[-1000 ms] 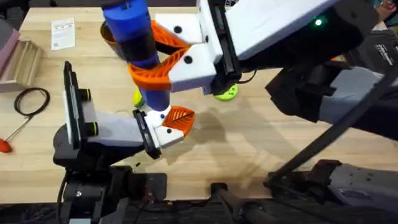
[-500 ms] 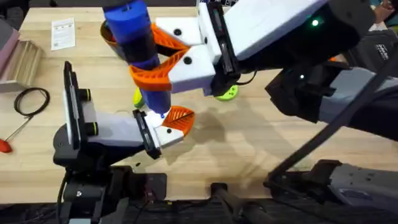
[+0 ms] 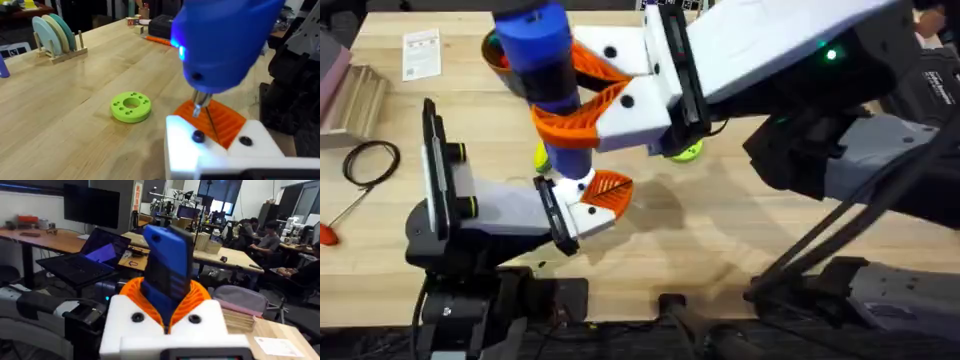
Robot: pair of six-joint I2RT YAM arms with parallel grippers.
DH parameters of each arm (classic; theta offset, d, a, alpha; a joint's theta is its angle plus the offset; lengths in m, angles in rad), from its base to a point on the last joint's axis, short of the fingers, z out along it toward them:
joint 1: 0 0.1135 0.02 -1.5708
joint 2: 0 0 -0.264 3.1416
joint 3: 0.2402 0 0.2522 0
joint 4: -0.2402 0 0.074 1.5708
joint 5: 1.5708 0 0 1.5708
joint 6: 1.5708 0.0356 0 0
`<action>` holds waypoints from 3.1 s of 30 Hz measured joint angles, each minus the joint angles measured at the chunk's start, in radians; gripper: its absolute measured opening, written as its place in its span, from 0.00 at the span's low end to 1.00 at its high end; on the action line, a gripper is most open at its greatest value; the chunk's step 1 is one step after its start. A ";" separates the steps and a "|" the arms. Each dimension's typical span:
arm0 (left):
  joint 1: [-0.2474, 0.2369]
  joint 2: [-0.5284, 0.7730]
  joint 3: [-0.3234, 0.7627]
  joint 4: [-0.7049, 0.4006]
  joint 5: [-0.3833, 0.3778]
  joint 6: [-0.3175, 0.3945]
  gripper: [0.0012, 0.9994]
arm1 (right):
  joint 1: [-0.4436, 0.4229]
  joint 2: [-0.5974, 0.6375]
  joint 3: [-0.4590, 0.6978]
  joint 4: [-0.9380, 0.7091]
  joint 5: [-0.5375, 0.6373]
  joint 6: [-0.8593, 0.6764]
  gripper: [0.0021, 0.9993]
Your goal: Pick up the gripper from the table and insert it into the empty holder that is missing its gripper. Then pick up a screw, insert it into the mounting hole, and use the screwdriver to tighten it. Finally, clean up the table by picking up the vegetable and placing it into the bucket.
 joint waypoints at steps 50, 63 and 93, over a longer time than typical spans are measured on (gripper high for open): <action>0.000 0.000 0.000 0.000 0.000 0.000 0.00 | 0.005 0.031 -0.013 -0.017 0.003 0.040 0.02; 0.000 0.000 0.000 0.000 0.000 0.000 0.00 | 0.005 0.031 -0.013 -0.025 0.003 0.036 0.02; -0.002 -0.002 0.000 -0.001 0.006 0.001 0.00 | -0.053 0.008 0.272 -0.199 -0.133 0.122 0.02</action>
